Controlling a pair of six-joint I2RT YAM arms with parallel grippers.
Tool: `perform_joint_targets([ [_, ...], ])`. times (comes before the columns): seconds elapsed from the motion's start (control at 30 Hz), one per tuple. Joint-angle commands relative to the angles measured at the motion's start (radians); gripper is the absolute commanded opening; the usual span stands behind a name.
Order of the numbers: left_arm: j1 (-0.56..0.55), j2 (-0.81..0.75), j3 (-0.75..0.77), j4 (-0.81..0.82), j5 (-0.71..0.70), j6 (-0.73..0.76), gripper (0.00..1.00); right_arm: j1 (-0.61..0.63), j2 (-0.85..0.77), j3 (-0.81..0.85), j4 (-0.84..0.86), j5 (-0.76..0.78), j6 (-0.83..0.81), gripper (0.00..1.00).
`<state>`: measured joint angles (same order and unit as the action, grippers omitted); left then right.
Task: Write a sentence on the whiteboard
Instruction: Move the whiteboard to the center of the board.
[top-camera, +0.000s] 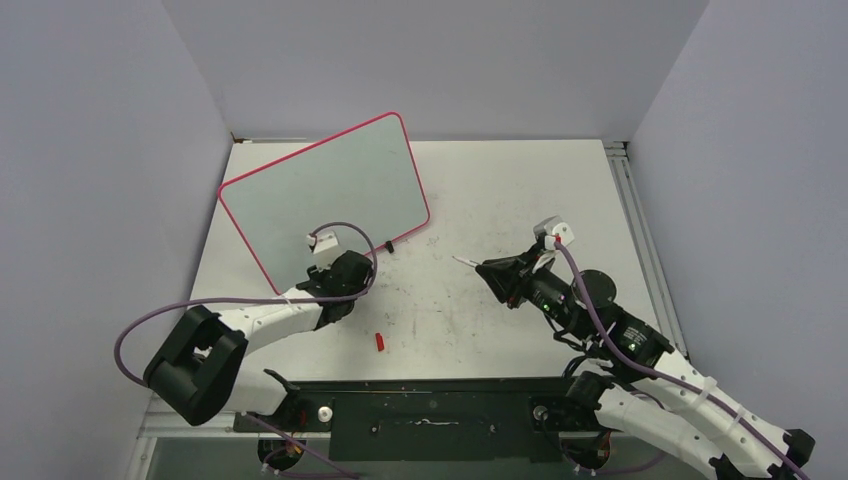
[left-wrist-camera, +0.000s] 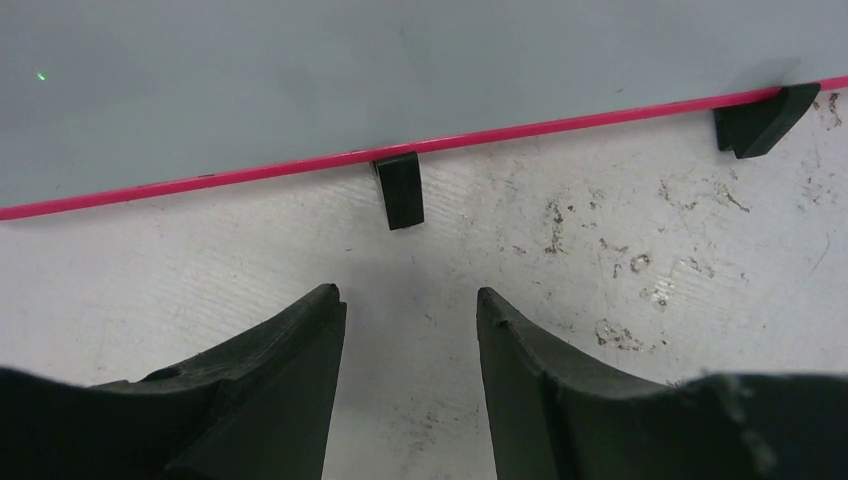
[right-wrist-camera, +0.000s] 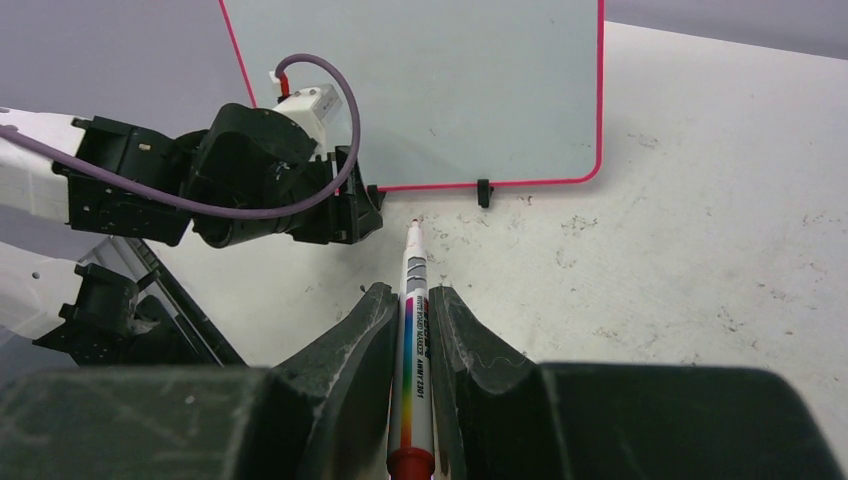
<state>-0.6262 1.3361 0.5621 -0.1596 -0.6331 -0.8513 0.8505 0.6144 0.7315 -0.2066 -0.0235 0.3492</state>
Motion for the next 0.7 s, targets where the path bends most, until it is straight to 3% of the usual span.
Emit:
perform_joint_targets([
  [0.0, 0.009, 0.043, 0.064, 0.060, -0.062, -0.010, 0.49, -0.001, 0.010, -0.013, 0.094, -0.025, 0.015, 0.06],
  [0.37, 0.040, 0.129, 0.108, 0.068, -0.090, -0.032, 0.48, -0.001, 0.048, -0.024, 0.121, -0.036, 0.007, 0.06],
  [0.53, 0.054, 0.149, 0.112, 0.088, -0.086, -0.032, 0.40, -0.001, 0.064, -0.030, 0.132, -0.034, 0.003, 0.06],
  [0.67, 0.063, 0.155, 0.108, 0.090, -0.091, -0.035, 0.40, -0.001, 0.081, -0.033, 0.148, -0.046, 0.006, 0.06],
])
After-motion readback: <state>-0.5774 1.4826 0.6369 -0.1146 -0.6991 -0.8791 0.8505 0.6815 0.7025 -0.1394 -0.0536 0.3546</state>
